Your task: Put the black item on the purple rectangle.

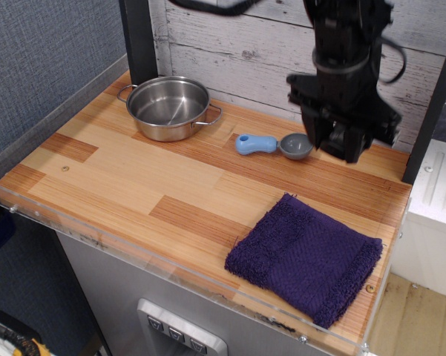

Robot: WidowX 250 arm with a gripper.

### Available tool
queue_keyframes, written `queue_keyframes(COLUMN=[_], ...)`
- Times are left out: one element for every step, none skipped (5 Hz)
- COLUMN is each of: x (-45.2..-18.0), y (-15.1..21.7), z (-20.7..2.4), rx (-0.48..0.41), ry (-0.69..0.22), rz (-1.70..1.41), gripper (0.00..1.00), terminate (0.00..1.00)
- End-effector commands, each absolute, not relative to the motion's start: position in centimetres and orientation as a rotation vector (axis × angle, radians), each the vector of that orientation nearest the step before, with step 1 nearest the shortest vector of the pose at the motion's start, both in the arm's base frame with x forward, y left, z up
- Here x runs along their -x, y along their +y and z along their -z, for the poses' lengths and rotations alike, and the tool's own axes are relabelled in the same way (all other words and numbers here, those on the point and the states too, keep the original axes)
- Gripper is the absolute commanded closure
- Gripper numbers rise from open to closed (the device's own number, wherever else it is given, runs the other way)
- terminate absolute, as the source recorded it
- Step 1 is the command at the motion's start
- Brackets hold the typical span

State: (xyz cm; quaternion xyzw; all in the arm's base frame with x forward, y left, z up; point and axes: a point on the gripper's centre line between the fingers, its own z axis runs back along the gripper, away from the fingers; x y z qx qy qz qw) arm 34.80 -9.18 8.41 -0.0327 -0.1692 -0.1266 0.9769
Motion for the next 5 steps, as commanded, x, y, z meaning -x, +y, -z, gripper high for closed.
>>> queue_keyframes(x=[-31.2,-29.4,-27.4,-26.0,-25.2], y=[-9.3,-9.5,-9.8,-9.9,-9.7], z=[-10.7,-10.4,-10.1,-9.1,-7.9], rx=[0.068,0.054,0.049,0.051,0.044], ry=[-0.380,-0.366,-0.366,-0.341,-0.299], rz=[0.298,0.322,0.345,0.338,0.338], gripper=[1.00,1.00,1.00,1.00,1.00], terminate=[0.00,0.00,0.00,0.00,0.00])
